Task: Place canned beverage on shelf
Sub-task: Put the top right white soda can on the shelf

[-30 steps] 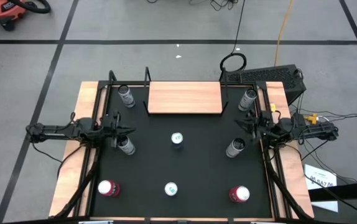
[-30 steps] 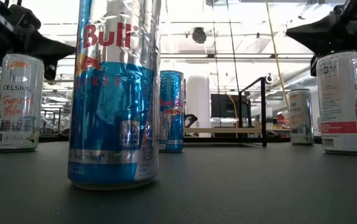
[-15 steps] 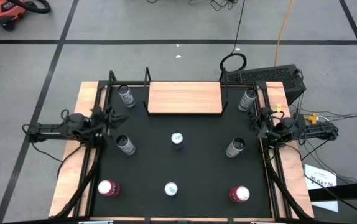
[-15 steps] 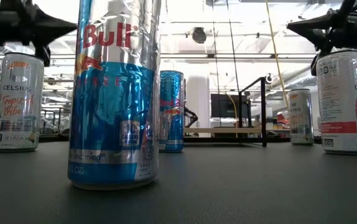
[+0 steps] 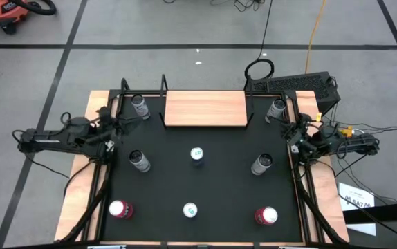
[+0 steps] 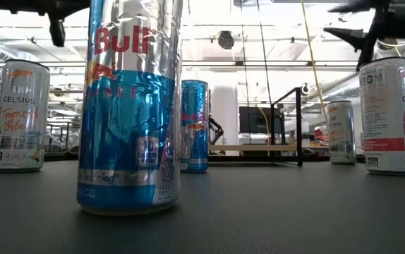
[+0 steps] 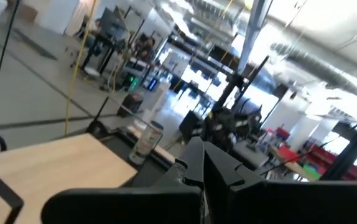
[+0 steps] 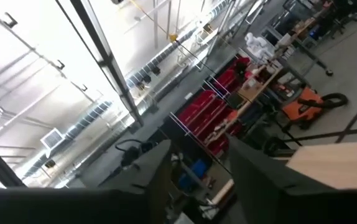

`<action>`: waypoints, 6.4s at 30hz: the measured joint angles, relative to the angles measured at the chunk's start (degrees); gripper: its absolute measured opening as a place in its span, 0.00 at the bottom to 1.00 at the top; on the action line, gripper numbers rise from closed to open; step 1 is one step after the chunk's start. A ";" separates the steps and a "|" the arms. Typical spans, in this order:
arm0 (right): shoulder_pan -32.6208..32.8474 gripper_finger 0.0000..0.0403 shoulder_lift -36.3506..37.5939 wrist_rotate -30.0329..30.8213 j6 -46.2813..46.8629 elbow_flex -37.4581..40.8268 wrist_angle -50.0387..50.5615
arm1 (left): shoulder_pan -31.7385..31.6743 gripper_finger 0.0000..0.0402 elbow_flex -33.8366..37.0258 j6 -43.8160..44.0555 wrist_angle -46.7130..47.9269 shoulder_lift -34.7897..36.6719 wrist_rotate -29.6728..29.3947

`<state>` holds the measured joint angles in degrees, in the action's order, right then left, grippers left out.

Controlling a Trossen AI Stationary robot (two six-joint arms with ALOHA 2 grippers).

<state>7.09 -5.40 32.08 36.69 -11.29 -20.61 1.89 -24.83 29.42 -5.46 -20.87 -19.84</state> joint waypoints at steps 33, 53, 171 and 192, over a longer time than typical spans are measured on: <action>-10.89 0.60 -46.24 12.76 20.44 -64.43 92.28 | -4.94 0.06 -13.90 1.05 13.03 -17.34 4.20; -44.28 0.78 -64.96 -8.40 6.43 -66.97 105.14 | -12.46 0.49 -16.84 -2.12 24.74 -21.02 9.30; -50.36 0.63 -117.23 -25.56 -43.28 -123.25 109.47 | -13.81 0.49 -16.79 -7.07 22.75 -26.29 -2.70; -51.58 0.74 -117.24 -29.31 -46.22 -119.94 108.99 | -13.82 0.49 -16.79 -7.25 24.48 -26.65 -2.78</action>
<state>-44.49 -122.64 2.77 -9.53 -131.23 88.39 -11.93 -41.63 22.17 19.03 -47.52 -22.61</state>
